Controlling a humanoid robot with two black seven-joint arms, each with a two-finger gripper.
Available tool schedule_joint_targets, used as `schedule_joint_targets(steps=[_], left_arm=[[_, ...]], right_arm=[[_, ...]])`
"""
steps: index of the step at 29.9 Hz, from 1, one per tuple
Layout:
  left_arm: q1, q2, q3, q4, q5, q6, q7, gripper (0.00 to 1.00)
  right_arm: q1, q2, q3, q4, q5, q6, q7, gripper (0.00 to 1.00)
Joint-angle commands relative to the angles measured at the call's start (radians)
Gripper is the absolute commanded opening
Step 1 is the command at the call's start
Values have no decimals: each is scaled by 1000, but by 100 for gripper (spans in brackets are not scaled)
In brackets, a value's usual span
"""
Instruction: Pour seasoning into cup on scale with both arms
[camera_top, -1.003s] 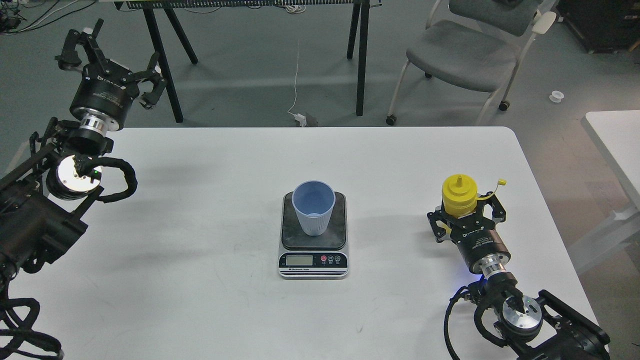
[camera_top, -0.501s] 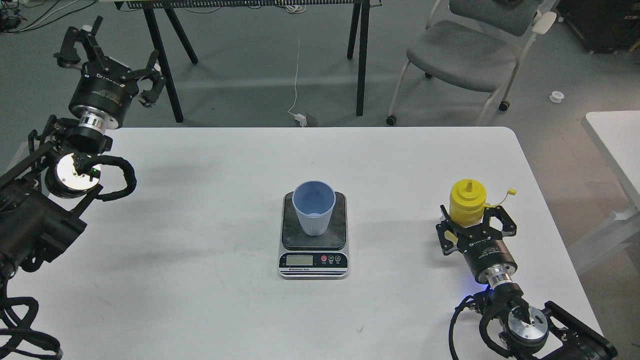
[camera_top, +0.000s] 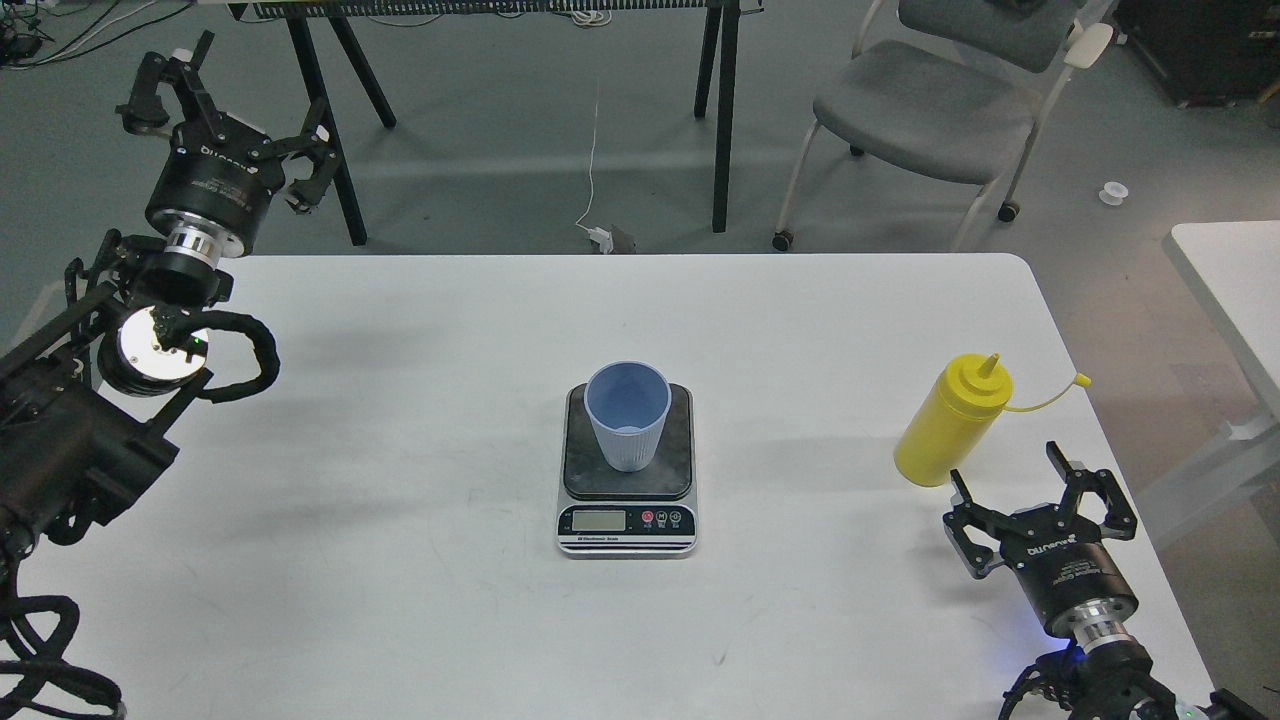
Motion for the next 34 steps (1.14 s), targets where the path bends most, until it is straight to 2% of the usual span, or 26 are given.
schedule_joint_targets(steps=[1, 5, 8, 13, 16, 20, 25, 34], left_arm=[[0, 5, 0, -1, 0, -1, -1, 100], [3, 23, -3, -1, 0, -6, 2, 100], [7, 30, -9, 1, -2, -12, 9, 100], [22, 25, -14, 4, -13, -15, 1, 100], [78, 23, -34, 1, -14, -38, -2, 100], [125, 23, -90, 2, -14, -59, 1, 100], [157, 31, -121, 5, -16, -59, 2, 100], [181, 31, -143, 5, -16, -59, -2, 100]], right_arm=[[-25, -96, 22, 34, -4, 0, 0, 99], [20, -217, 47, 3, -5, 0, -2, 99], [110, -259, 67, -78, -7, 0, -13, 99], [354, -248, 65, -349, -12, 0, -10, 100], [512, -219, 47, -533, -13, 0, -13, 100], [677, -164, -29, -667, -15, 0, -42, 100], [797, -96, -103, -729, -13, 0, -62, 100], [807, -79, -108, -721, -13, 0, -54, 100]])
